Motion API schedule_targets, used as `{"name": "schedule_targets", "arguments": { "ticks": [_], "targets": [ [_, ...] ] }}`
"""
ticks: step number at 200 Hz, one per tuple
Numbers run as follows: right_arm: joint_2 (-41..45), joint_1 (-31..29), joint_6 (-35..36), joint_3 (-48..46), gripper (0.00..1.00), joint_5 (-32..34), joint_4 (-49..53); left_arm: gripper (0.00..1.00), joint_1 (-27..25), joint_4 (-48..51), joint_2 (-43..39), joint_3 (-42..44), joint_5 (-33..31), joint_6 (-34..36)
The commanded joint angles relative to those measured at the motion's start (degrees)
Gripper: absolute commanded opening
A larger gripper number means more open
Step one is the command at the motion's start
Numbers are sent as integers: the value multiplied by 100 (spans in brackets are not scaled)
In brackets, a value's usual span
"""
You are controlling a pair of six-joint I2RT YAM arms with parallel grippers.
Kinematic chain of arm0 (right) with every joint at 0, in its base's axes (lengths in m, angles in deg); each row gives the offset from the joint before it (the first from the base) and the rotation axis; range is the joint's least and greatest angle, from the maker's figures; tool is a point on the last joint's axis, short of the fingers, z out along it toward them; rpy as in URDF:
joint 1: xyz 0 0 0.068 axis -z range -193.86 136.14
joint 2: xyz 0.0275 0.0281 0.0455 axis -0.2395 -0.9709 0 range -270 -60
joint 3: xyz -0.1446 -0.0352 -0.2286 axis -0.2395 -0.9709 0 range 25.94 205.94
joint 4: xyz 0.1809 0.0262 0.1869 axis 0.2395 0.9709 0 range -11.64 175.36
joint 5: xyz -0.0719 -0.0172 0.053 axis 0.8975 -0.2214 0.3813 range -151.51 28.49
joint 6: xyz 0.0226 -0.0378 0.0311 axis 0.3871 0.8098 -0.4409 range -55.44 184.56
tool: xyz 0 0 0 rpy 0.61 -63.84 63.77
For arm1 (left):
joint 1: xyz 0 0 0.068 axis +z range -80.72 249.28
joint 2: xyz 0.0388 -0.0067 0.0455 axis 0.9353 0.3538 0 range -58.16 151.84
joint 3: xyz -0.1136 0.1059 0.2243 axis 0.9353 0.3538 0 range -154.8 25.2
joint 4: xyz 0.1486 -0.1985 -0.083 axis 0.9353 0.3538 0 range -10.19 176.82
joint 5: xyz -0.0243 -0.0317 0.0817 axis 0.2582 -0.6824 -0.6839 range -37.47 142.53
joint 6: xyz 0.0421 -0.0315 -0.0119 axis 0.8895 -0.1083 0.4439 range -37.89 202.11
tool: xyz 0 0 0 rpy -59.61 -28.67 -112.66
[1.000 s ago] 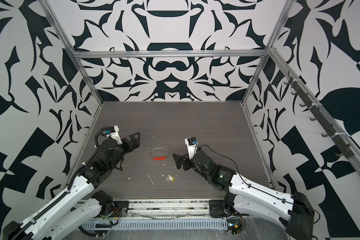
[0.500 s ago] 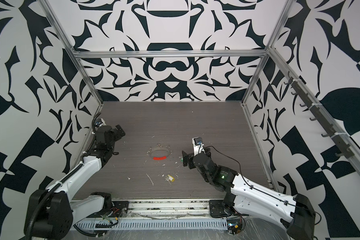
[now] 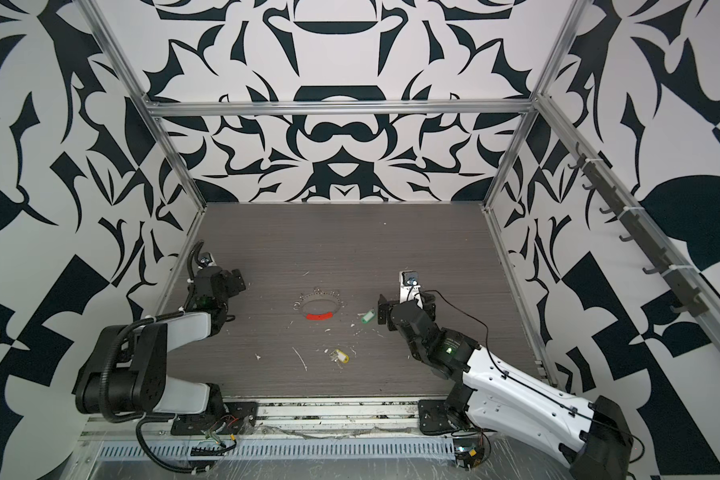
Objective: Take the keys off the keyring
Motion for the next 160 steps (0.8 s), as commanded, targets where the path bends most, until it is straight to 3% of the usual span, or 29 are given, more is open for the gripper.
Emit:
{"name": "schedule_targets", "arguments": {
  "ticks": [1, 42, 62, 98, 126, 160],
  "targets": [
    [138, 149, 61, 178, 100, 178, -72, 99, 27, -1596, 385, 166, 418, 391],
    [263, 345, 424, 80, 99, 235, -399, 99, 137, -2119, 643, 363, 587, 324],
    [344, 372, 573, -262, 100, 917, -1030, 99, 139, -2147, 654, 368, 575, 315],
    [445, 809, 1733, -887, 100, 1314, -2634, 99, 138, -2189, 647, 400, 531, 275],
    [96, 1674, 2180, -987, 100, 798, -3282, 99, 135, -2132, 660, 357, 540, 297],
    [-981, 2951, 2525, -1042, 100, 9, -4130, 99, 135, -2137, 653, 359, 540, 297]
  ]
}}
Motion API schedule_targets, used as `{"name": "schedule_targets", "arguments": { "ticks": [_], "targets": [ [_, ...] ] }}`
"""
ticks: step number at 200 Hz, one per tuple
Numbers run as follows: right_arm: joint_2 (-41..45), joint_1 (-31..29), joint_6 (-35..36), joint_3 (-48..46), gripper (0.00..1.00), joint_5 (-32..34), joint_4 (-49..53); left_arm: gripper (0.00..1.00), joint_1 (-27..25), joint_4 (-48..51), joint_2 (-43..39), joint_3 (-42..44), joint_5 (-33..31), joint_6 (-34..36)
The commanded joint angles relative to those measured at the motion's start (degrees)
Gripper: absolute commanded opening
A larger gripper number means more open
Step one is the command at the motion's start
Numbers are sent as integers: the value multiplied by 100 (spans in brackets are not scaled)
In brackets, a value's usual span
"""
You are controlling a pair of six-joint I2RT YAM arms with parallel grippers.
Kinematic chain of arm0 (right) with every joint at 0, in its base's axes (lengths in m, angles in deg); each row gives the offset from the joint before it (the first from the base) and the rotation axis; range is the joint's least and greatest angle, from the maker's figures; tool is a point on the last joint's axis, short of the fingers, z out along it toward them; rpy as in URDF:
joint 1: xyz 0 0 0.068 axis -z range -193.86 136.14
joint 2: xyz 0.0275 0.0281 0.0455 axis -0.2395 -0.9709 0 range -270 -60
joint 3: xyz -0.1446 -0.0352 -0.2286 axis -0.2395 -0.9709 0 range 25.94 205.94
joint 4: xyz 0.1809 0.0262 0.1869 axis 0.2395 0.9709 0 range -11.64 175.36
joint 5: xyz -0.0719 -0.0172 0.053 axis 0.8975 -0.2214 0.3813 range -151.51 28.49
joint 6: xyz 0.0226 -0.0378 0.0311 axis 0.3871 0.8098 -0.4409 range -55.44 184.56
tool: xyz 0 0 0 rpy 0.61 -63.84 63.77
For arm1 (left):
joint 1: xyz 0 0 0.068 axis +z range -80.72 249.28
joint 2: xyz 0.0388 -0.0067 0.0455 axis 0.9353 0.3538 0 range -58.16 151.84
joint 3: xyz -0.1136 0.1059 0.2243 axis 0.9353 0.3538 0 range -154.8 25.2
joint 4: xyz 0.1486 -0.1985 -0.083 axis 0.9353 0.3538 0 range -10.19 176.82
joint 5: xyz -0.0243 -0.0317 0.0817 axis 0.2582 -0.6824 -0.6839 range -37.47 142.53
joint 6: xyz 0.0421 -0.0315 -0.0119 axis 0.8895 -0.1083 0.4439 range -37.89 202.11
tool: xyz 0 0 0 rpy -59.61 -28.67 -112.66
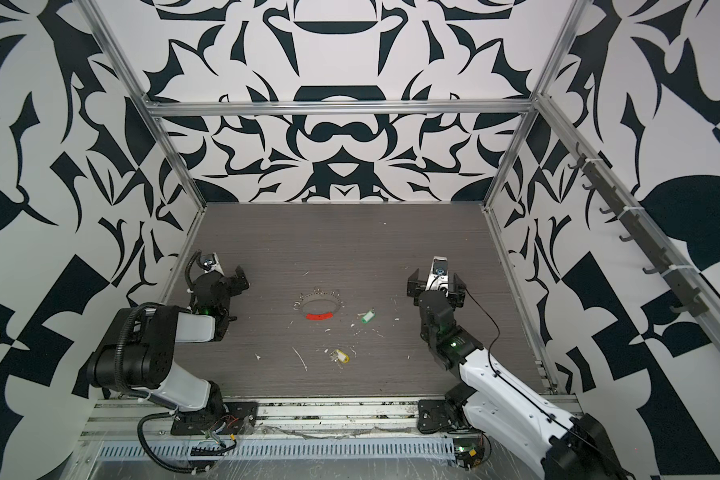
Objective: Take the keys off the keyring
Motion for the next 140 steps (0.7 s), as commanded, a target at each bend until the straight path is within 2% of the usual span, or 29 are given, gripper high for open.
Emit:
{"name": "schedule_targets", "arguments": {
  "ticks": [1, 39, 50, 62, 84, 95, 103, 117, 130, 140],
  "targets": [
    [-653, 681, 517, -49, 100, -589, -1081, 99, 25, -220, 23, 26, 31, 15],
    [-2249, 1802, 446, -132, 100, -1494, -2269, 99, 27, -237, 24, 37, 25, 16],
    [-2519, 2090, 291, -151, 99, -1689, -2399, 99, 26, -229, 25, 31, 26, 16],
    [-2781, 2376, 203, -235, 100, -2207, -2674, 99, 28, -231, 23, 31, 31, 25],
    [-3470, 2472, 225, -364, 100, -2603, -3546, 99, 27, -229, 24, 32, 30, 20],
    [-3750, 2465, 249, -355, 100, -2776, -3668, 99, 26, -226, 20, 32, 24, 24],
    [-3959, 2465, 322, -417, 100, -2872, -4163, 99, 28, -229, 20, 28, 30, 17],
    [-3788, 2456, 302, -249, 100, -2868, -3517, 99, 28, -229, 22, 23, 31, 17],
    [-3902, 2464, 301, -291, 100, -3089, -3804, 99, 23, -220, 28, 20, 26, 22],
    [-3847, 2467, 279, -246, 100, -3071, -3601, 99, 23, -205, 40, 13, 30, 23]
  ]
}}
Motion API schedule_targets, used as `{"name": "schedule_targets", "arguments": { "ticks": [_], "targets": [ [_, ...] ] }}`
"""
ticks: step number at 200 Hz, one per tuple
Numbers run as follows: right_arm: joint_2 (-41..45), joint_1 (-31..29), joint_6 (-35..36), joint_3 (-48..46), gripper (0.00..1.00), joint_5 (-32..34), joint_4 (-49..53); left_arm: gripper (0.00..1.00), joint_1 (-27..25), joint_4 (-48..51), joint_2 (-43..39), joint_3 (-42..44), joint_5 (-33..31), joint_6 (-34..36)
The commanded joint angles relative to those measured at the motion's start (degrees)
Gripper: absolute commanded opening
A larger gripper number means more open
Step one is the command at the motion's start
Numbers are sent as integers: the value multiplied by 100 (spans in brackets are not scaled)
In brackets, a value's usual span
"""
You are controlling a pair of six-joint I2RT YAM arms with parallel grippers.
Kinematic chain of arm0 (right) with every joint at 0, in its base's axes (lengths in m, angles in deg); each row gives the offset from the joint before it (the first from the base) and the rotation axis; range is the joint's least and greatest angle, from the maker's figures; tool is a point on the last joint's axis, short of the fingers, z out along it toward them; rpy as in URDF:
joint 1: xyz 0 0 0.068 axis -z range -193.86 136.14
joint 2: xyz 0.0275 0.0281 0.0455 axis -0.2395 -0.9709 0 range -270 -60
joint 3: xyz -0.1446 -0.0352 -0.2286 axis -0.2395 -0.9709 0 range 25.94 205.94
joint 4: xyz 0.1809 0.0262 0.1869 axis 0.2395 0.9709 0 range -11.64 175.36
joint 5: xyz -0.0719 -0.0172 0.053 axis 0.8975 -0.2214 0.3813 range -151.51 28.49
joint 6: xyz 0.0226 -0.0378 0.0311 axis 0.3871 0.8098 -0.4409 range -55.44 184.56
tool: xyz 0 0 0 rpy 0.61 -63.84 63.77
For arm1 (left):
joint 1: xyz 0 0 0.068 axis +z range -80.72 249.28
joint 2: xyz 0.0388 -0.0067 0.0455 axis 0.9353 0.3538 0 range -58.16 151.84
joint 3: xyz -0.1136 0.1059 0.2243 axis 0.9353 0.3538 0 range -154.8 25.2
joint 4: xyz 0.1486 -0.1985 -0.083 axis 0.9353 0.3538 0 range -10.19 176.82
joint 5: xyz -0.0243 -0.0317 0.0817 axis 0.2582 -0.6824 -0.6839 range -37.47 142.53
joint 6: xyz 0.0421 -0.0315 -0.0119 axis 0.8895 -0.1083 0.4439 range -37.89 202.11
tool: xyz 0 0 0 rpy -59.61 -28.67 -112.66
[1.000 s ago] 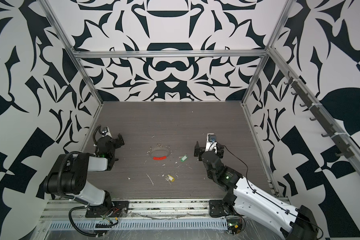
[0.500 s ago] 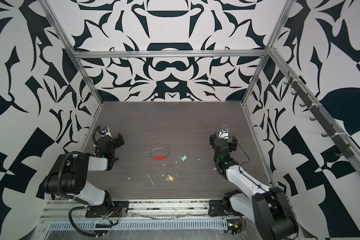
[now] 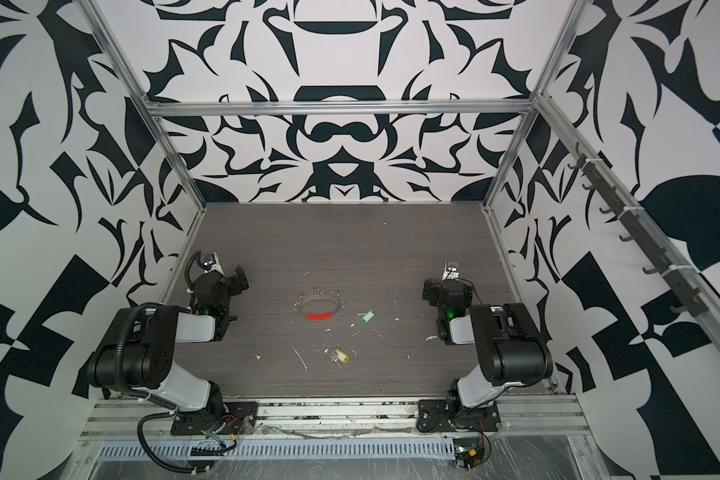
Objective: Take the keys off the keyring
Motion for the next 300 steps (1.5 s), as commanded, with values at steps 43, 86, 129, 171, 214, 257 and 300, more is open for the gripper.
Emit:
{"name": "schedule_targets", "arguments": {
  "ticks": [43, 86, 129, 171, 214, 257, 300],
  "targets": [
    [146, -30, 38, 39, 100, -335, -515, 99, 28, -196, 29, 20, 28, 9],
    [102, -35, 290, 242, 100, -929, -197, 99, 27, -196, 24, 20, 30, 5],
    [89, -31, 303, 245, 100, -966, -199, 99, 28, -196, 27, 24, 31, 9],
    [50, -34, 327, 271, 100, -968, -200, 99, 27, -196, 24, 29, 26, 4],
    [84, -31, 333, 237, 100, -965, -225, 99, 25, -199, 22, 25, 29, 7],
    [91, -35, 283, 236, 100, -941, -230, 99, 23, -196, 20, 25, 31, 9],
    [101, -35, 323, 239, 100, -960, -212, 99, 26, -196, 22, 28, 31, 5]
  ]
}}
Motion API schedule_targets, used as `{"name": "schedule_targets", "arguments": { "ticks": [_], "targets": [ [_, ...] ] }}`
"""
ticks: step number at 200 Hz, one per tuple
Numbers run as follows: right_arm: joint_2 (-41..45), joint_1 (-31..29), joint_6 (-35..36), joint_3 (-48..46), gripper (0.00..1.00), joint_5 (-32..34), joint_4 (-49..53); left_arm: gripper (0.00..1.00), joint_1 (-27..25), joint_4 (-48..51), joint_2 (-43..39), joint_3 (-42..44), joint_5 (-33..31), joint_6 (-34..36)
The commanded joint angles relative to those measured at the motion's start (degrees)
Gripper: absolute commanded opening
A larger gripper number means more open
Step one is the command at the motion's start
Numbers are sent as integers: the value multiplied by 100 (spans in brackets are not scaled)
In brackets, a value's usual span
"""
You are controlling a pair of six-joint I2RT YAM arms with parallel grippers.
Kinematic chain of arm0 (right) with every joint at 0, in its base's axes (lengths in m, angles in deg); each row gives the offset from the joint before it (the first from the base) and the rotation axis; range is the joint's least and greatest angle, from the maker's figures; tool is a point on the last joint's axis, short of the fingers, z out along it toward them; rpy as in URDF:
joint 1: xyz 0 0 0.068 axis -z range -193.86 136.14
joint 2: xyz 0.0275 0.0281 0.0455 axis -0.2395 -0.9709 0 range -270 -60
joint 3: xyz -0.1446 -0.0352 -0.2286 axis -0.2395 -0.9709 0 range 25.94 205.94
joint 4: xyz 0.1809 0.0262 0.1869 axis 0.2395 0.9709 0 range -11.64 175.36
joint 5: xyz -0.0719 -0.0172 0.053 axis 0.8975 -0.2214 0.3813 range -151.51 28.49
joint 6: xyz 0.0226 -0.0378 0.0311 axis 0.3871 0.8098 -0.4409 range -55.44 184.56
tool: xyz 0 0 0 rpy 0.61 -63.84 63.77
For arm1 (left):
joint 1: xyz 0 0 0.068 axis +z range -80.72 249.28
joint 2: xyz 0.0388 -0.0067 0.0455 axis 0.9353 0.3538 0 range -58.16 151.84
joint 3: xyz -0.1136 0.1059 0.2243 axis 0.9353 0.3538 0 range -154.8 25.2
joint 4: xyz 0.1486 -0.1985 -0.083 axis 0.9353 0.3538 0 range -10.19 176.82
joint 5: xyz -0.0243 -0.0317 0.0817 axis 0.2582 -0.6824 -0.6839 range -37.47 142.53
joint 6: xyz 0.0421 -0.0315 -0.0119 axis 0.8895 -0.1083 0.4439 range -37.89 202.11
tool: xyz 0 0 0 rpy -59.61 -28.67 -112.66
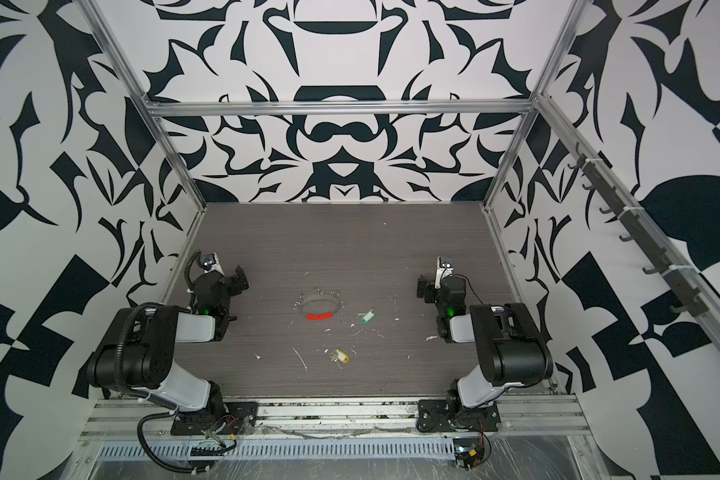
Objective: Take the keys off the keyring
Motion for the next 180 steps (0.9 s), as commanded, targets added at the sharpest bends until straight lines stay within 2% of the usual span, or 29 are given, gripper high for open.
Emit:
{"name": "schedule_targets", "arguments": {
  "ticks": [1, 29, 39, 60, 91, 122, 146, 180],
  "targets": [
    [89, -35, 23, 135, 100, -39, -127, 99, 27, -199, 26, 29, 31, 2],
    [141, -35, -56, 158, 100, 69, -136, 99, 24, -199, 22, 29, 31, 2],
    [515, -43, -65, 330, 100, 79, 451, 99, 23, -207, 21, 27, 31, 5],
    [1531, -48, -76, 1131, 100, -86, 2347, 99, 25, -208, 24, 29, 28, 3],
    [2537, -79, -63, 1892, 100, -542, 3143, 99, 26, -207, 16, 35, 29, 9],
    [2433, -79, -15, 1450, 100, -209, 2892, 99, 19, -208, 21, 33, 31, 4],
    [1862, -75, 25, 582, 100, -32, 1790, 99, 26, -216, 20, 34, 29, 10],
    [778, -34, 11, 224, 100, -13, 559, 99, 23, -215, 13, 38, 31, 12]
  ]
}}
